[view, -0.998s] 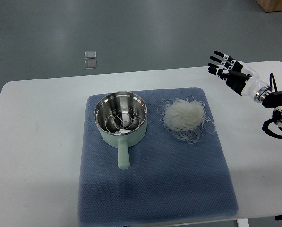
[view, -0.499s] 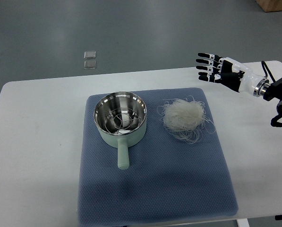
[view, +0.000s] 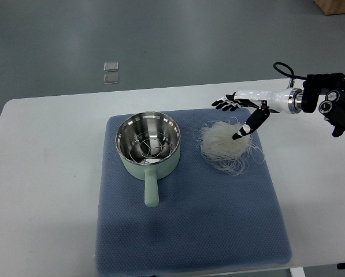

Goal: Put vermicelli into pot with right hand
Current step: 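Reach the right hand down onto the white vermicelli bundle and pinch it, then lift the vermicelli with the right hand and lower it into the green saucepan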

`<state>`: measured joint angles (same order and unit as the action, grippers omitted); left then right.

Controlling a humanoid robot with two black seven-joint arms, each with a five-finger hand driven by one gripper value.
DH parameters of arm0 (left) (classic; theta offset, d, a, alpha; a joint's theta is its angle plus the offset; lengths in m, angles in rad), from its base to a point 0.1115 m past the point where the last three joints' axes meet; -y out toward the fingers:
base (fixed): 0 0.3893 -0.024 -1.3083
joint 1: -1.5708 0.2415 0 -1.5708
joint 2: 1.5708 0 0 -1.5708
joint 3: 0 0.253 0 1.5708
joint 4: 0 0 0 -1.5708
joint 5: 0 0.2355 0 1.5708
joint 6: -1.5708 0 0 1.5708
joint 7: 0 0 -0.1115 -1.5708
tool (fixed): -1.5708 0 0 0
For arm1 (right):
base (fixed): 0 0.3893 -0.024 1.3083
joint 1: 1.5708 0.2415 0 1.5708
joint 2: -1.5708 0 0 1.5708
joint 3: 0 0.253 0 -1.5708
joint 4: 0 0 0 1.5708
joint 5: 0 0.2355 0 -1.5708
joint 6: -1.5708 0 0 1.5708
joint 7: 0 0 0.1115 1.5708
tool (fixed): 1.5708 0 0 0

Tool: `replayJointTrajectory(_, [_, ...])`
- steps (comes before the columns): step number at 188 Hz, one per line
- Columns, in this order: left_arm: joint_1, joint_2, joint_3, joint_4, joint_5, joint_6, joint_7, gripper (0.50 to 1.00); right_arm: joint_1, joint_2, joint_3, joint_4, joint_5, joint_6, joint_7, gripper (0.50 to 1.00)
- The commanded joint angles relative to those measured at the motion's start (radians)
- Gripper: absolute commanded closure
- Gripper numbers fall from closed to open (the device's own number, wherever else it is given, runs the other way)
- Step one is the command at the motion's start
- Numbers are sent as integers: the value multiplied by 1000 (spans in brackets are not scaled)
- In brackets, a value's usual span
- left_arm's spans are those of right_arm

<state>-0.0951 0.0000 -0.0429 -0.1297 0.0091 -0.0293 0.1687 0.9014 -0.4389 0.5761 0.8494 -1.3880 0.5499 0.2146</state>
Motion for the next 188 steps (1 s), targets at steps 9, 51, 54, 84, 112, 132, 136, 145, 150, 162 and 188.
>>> replayJointTrajectory(9, [0, 0, 0, -1, 0, 0, 0, 500, -1, 2, -38, -1, -106, -34, 0, 579])
replayJointTrajectory(51, [-2, 0, 1, -1, 2, 0, 0, 500, -2, 32, -97, -3, -137, -110, 0, 617])
replayJointTrajectory(54, [-2, 0, 1, -1, 0, 0, 0, 500, -2, 32, -102, -3, -137, -113, 0, 619])
replayJointTrajectory(84, [-2, 0, 3, -1, 2, 0, -1, 500, -2, 52, -145, -18, -148, -151, 0, 679])
replayJointTrajectory(112, [-2, 0, 3, -1, 2, 0, -1, 500, -4, 66, -156, -35, -212, -162, -1, 1000])
replayJointTrajectory(132, [-2, 0, 3, -1, 2, 0, -1, 500, -1, 65, -142, -39, -210, -165, -3, 1000])
replayJointTrajectory(136, [-2, 0, 3, -1, 2, 0, -1, 500, -1, 65, -142, -39, -210, -165, -3, 1000])
replayJointTrajectory(145, [-2, 0, 3, -1, 2, 0, 0, 500, 11, 60, -134, -38, -197, -171, -1, 1000])
replayJointTrajectory(150, [-2, 0, 3, -1, 2, 0, 0, 500, 30, 54, -133, -35, -190, -182, -1, 1000])
replayJointTrajectory(162, [-2, 0, 3, -1, 2, 0, 0, 500, 59, 46, -117, -30, -151, -191, 0, 1000])
replayJointTrajectory(188, [-2, 0, 3, -1, 2, 0, -1, 500, 131, 45, -76, -27, -16, -179, -3, 1000])
